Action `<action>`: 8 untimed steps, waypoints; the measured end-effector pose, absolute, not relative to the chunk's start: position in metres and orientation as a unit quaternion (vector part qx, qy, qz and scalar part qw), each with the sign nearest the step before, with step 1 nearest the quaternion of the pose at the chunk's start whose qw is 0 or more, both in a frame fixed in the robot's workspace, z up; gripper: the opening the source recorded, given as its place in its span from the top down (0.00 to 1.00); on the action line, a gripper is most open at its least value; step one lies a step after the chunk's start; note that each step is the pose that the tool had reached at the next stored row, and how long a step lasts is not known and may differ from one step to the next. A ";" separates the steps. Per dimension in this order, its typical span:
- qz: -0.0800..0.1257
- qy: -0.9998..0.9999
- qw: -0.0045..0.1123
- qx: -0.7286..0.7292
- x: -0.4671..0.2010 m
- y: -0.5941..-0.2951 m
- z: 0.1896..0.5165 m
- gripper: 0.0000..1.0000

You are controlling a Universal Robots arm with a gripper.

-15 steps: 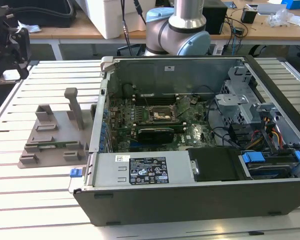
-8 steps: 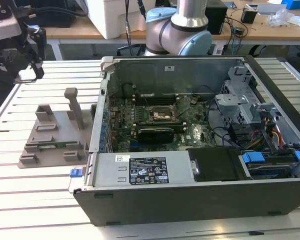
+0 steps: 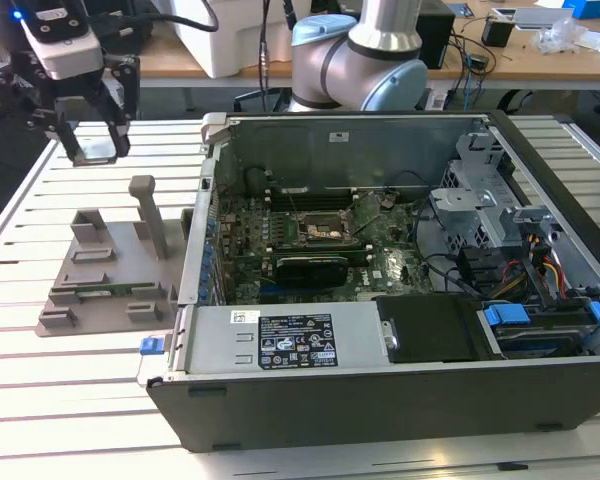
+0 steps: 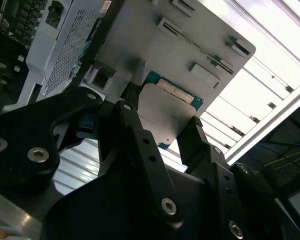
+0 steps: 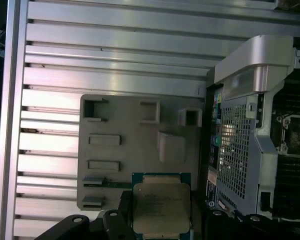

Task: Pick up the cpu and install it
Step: 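Pick up the cpu and move it towards the insertion slot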

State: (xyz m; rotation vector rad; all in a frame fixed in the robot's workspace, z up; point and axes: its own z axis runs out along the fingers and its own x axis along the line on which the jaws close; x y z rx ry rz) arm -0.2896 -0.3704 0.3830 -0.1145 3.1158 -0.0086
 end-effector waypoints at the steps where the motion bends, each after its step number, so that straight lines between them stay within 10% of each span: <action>1: -0.003 0.999 0.012 -0.037 -0.284 -0.370 0.383 0.45; 8: -0.003 0.999 0.012 -0.037 -0.260 -0.370 0.383 0.45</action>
